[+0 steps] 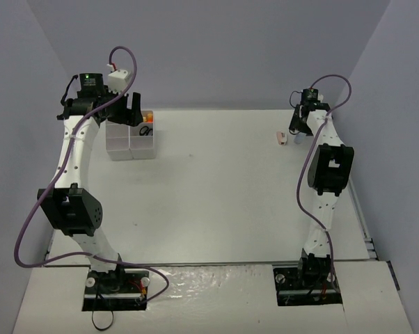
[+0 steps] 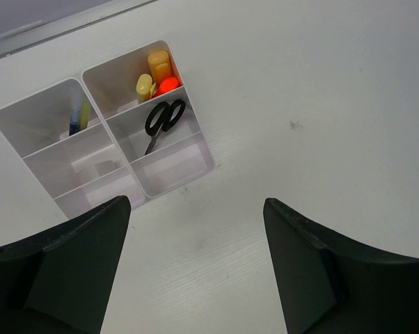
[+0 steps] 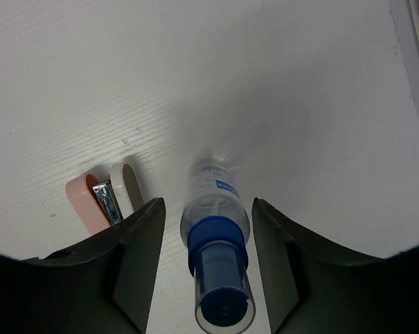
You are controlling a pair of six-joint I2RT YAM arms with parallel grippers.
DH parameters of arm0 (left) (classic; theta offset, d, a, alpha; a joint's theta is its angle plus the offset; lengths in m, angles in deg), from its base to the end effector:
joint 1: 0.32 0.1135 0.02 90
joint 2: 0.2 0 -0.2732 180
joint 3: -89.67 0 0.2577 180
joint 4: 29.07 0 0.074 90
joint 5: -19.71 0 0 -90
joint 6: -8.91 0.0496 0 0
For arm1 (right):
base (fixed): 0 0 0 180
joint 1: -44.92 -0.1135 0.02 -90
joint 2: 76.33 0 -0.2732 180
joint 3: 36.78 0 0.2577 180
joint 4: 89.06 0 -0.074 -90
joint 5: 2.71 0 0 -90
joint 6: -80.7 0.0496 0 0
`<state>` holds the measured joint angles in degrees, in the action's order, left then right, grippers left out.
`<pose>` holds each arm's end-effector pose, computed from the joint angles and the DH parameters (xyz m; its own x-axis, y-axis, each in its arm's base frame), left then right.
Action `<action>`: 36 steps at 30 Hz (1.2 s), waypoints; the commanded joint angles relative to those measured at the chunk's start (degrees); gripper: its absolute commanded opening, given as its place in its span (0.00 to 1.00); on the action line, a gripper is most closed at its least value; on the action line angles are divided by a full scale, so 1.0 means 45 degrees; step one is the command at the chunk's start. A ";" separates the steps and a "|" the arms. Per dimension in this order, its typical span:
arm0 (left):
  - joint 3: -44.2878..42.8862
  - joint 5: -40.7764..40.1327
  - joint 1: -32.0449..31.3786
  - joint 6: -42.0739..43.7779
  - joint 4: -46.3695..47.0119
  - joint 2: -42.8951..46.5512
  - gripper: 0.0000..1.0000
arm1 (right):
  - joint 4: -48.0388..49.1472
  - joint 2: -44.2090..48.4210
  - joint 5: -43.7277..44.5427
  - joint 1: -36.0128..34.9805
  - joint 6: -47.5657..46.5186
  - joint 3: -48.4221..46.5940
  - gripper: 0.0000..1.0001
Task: Sort the stationery into containers
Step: Pick up the stationery from the center of the board.
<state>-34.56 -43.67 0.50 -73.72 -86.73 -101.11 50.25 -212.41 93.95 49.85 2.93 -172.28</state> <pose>0.4063 -0.0164 0.4170 -0.5136 0.1073 -0.8513 0.4265 0.8928 -0.1448 0.5645 -0.0545 0.2191 -0.6058 0.2634 -0.7508 0.3075 0.9478 0.0845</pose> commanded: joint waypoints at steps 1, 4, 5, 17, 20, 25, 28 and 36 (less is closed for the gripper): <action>-0.0178 -0.0101 -0.0045 0.0192 0.0212 0.0725 0.75 | 0.0288 0.0099 0.0453 0.0077 -0.0108 -0.0712 0.46; -0.0209 -0.0093 -0.0045 0.0179 0.0212 0.0743 0.75 | 0.0288 0.0065 0.0399 0.0058 -0.0233 -0.0770 0.29; -0.0219 -0.0095 -0.0045 0.0187 0.0212 0.0753 0.75 | 0.0288 0.0090 0.0371 0.0065 -0.0270 -0.0755 0.24; -0.0066 0.1223 -0.0045 0.0482 0.0588 0.1036 0.75 | 0.0298 0.1451 0.0521 -0.0020 -0.1222 -0.0508 0.00; 0.0287 0.2659 -0.0040 0.0843 0.1268 0.1402 0.75 | 0.0288 0.2522 0.0709 -0.0391 -0.1657 -0.0361 0.00; 0.2539 0.5720 -0.0045 0.2069 0.3893 0.2773 0.75 | 0.0274 0.4420 0.0300 -0.2015 -0.2485 0.0142 0.00; 0.4286 0.6959 -0.0045 0.2444 0.6107 0.3853 0.81 | 0.0226 0.5353 -0.0772 -0.3482 -0.3327 0.0341 0.00; 0.7085 0.6949 -0.1506 0.6972 0.8215 0.5488 0.97 | 0.0193 0.6315 -0.4532 -0.8148 -0.3949 -0.1004 0.00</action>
<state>-2.34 -15.63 -3.06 -58.88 -57.47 -80.17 50.07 -186.69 84.74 21.07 -13.01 -171.67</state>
